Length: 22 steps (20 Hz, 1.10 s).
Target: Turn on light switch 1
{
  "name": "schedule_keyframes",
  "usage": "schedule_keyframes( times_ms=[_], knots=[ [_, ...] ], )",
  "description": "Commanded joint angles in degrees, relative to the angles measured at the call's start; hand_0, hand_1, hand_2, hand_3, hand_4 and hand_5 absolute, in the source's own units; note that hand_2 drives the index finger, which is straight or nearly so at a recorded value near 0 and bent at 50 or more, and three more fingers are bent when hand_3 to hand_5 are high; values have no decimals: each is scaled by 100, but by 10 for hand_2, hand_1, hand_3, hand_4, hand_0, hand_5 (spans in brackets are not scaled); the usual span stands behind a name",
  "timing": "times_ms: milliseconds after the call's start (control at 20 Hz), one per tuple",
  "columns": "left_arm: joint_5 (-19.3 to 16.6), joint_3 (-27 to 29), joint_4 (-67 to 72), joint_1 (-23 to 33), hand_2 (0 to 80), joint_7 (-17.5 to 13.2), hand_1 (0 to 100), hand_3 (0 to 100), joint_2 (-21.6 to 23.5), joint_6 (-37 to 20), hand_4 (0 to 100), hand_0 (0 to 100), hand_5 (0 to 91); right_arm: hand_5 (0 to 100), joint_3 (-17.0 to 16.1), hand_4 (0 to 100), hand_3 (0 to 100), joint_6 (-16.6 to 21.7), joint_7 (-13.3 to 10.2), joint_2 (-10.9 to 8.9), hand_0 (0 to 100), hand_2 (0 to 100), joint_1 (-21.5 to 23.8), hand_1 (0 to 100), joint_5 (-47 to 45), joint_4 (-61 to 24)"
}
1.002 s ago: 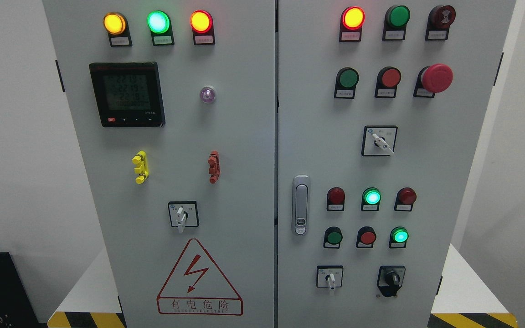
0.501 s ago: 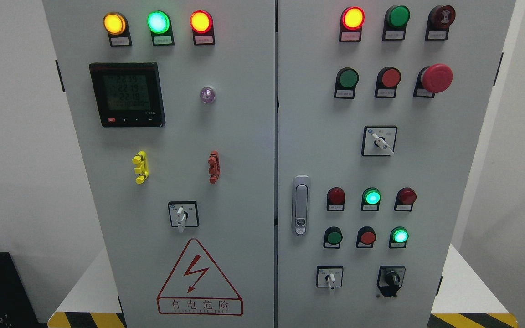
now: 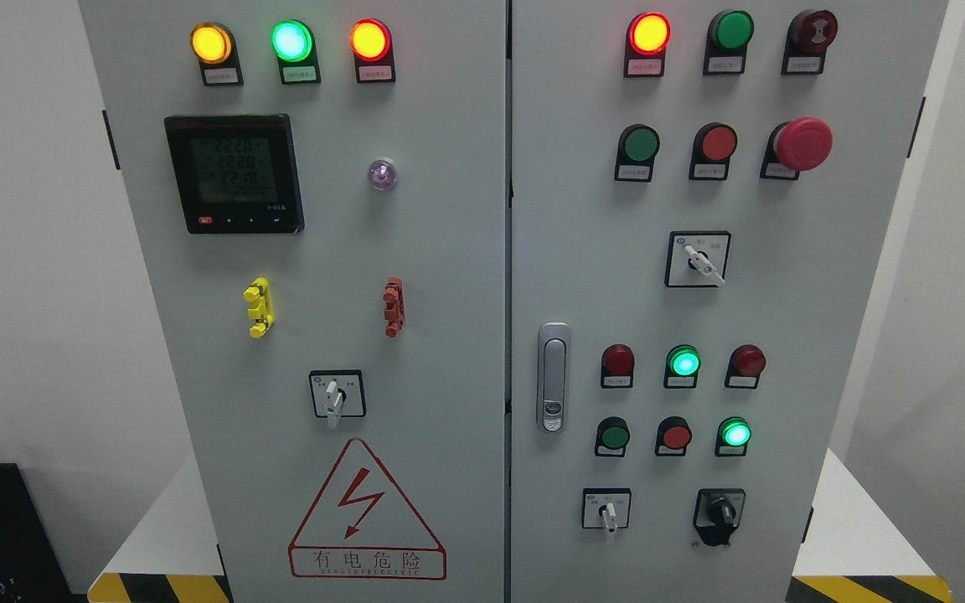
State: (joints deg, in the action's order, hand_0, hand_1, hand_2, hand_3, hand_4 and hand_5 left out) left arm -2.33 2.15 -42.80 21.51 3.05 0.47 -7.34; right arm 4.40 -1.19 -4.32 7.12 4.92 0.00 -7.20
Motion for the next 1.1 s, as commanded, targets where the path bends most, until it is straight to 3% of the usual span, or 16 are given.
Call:
schedule_keyframes(
  times_ms=[0, 200, 401, 501, 702, 752, 802, 902, 1052],
  knots=[
    [-461, 523, -3698, 301, 0, -59, 120, 0, 261, -30, 0, 237, 0, 0, 0, 0, 0, -4, 1, 0, 0, 0, 0, 0, -141, 0],
    [-435, 585, -4464, 301, 0, -59, 142, 1, 261, -65, 16, 251, 0, 0, 0, 0, 0, -4, 1, 0, 0, 0, 0, 0, -141, 0],
    [-347, 612, -4895, 301, 0, -67, 219, 214, 261, -328, 348, 311, 15, 0, 0, 0, 0, -4, 1, 0, 0, 0, 0, 0, -141, 0],
    [-189, 603, -5079, 319, 0, -102, 312, 298, 270, -626, 473, 336, 238, 0, 0, 0, 0, -4, 1, 0, 0, 0, 0, 0, -141, 0],
    [109, 603, -5457, 319, 22, -147, 385, 361, 278, -945, 547, 285, 314, 0, 0, 0, 0, -4, 1, 0, 0, 0, 0, 0, -141, 0],
    [232, 585, -5536, 301, 57, -138, 407, 397, 270, -945, 573, 279, 355, 0, 0, 0, 0, -4, 1, 0, 0, 0, 0, 0, -141, 0],
    [303, 576, -5616, 266, 145, -138, 453, 507, 270, -945, 669, 259, 494, 0, 0, 0, 0, -4, 1, 0, 0, 0, 0, 0, -141, 0],
    [303, 559, -5782, 205, 197, -94, 511, 578, 287, -910, 734, 232, 590, 0, 0, 0, 0, -4, 1, 0, 0, 0, 0, 0, -141, 0],
    [303, 515, -6046, 143, 273, -76, 580, 670, 243, -866, 812, 114, 695, 0, 0, 0, 0, -4, 1, 0, 0, 0, 0, 0, -141, 0]
  ],
)
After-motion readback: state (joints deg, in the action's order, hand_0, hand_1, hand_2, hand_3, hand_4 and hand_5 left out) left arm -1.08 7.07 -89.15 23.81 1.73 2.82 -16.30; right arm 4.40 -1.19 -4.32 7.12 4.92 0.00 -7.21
